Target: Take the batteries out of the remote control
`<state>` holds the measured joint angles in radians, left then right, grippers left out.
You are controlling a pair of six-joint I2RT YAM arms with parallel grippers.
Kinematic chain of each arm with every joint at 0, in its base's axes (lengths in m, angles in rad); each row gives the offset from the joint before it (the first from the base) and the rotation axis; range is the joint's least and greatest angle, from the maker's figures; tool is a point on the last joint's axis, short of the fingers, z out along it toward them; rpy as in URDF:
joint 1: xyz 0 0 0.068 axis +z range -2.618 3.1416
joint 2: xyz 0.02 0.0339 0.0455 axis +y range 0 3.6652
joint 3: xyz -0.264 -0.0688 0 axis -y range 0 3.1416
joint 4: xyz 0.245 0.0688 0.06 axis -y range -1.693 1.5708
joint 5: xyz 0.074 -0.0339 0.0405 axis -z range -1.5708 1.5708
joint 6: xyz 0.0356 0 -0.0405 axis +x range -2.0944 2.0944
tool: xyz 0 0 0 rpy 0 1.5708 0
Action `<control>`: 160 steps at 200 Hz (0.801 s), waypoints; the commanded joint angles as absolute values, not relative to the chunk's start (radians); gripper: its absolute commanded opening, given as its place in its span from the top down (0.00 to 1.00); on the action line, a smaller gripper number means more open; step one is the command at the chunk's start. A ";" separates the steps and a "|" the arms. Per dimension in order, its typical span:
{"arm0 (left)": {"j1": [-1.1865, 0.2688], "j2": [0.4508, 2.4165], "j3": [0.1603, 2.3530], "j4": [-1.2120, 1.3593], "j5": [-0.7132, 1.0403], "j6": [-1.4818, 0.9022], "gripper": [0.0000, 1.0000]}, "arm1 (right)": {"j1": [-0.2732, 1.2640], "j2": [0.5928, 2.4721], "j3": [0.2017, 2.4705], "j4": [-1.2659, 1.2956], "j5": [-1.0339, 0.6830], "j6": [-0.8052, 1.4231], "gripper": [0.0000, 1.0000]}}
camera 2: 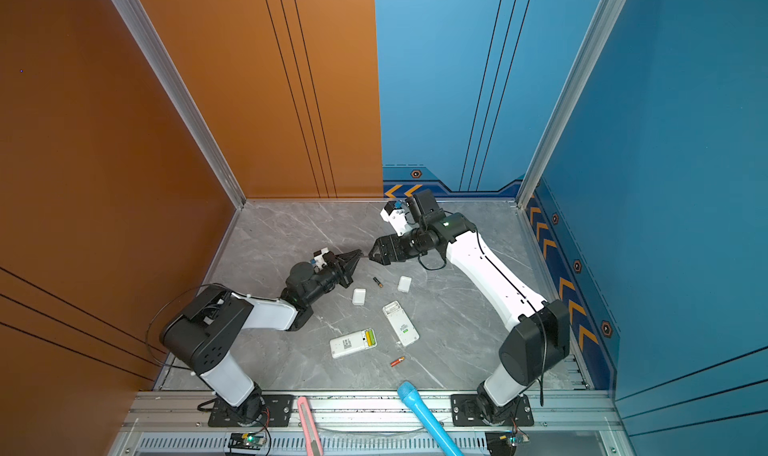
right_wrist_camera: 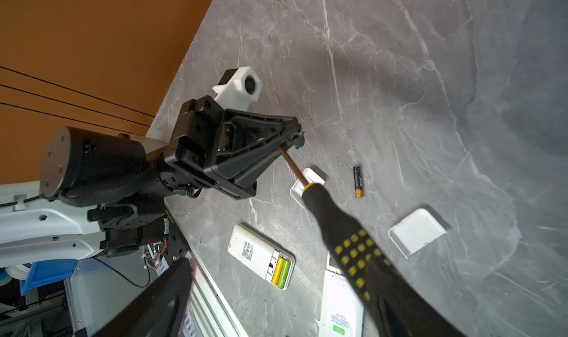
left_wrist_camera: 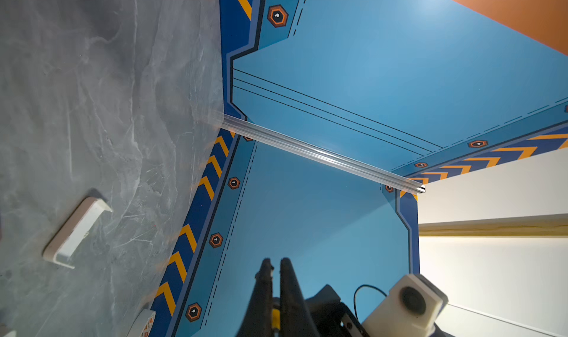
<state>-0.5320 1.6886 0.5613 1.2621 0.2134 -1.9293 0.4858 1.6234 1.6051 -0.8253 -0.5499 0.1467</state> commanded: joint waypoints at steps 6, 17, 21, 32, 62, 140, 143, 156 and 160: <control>-0.537 1.667 0.585 1.408 0.239 -1.966 1.00 | 0.451 1.657 1.695 -0.941 -0.553 0.048 0.09; -0.538 1.670 0.587 1.407 0.244 -1.970 1.00 | 0.452 1.669 1.713 -0.970 -0.553 0.012 0.09; -0.539 1.670 0.587 1.408 0.244 -1.973 1.00 | 0.455 1.674 1.722 -0.983 -0.554 -0.003 0.09; -0.543 1.674 0.584 1.407 0.244 -1.984 1.00 | 0.459 1.696 1.743 -1.016 -0.559 -0.037 0.09; -0.546 1.677 0.588 1.408 0.249 -2.001 1.00 | 0.452 1.718 1.745 -1.025 -0.623 -0.059 0.09; -0.570 1.683 0.607 1.408 0.243 -2.004 1.00 | 0.453 1.775 1.743 -1.019 -0.677 -0.076 0.20; -0.571 1.683 0.606 1.407 0.244 -2.002 1.00 | 0.453 1.776 1.743 -1.019 -0.677 -0.075 0.21; -0.574 1.683 0.603 1.408 0.242 -2.001 1.00 | 0.451 1.776 1.743 -1.017 -0.679 -0.073 0.24; -0.575 1.683 0.601 1.407 0.239 -2.002 1.00 | 0.451 1.778 1.744 -1.017 -0.681 -0.074 0.25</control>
<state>-0.5522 1.6890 0.5793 1.3449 0.2214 -1.9957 0.4450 1.7546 1.7252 -1.0035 -0.6521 -0.0559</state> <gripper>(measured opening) 0.071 0.773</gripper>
